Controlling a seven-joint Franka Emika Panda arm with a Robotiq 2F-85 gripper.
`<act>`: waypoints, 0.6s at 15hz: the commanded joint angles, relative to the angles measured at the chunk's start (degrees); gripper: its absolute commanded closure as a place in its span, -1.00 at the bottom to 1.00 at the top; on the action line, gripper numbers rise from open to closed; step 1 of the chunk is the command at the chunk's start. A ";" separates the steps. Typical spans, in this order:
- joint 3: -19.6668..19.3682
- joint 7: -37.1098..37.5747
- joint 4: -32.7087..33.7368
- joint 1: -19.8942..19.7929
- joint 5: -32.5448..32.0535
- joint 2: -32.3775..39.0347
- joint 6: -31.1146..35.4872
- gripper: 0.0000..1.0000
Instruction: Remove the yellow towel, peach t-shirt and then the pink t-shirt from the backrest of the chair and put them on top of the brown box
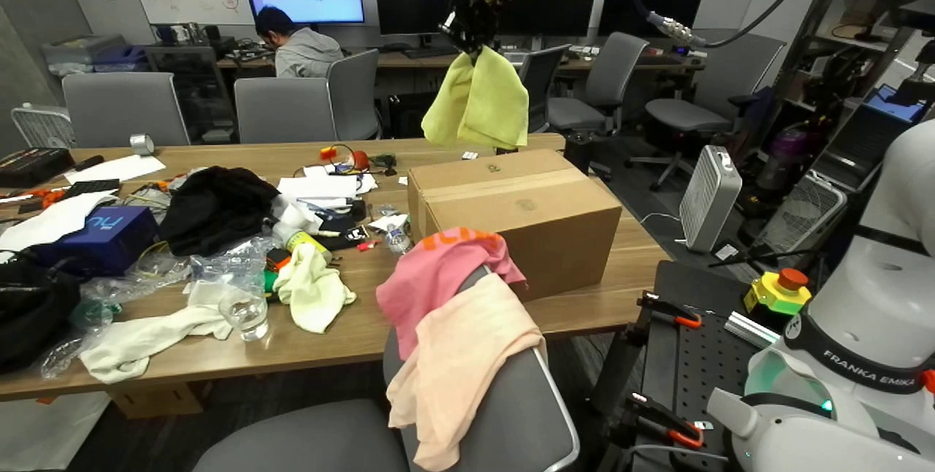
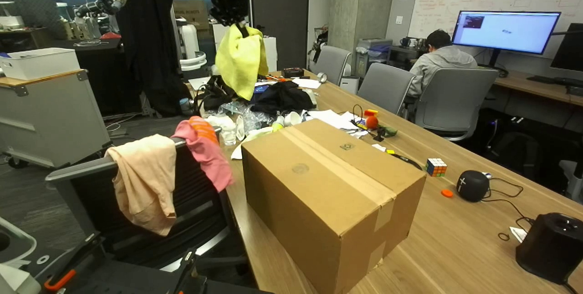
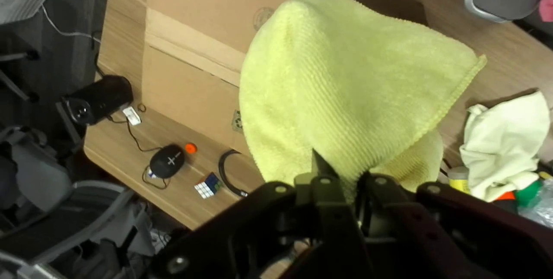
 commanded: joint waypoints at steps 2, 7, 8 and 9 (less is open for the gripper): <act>-4.04 -6.29 8.93 -1.31 12.11 5.00 -11.04 0.95; -7.52 -13.43 14.05 -4.22 24.83 9.45 -21.46 0.95; -8.06 -13.67 14.97 -4.76 26.76 10.32 -23.28 0.95; -8.71 -13.15 15.84 -5.32 27.93 11.02 -24.05 0.95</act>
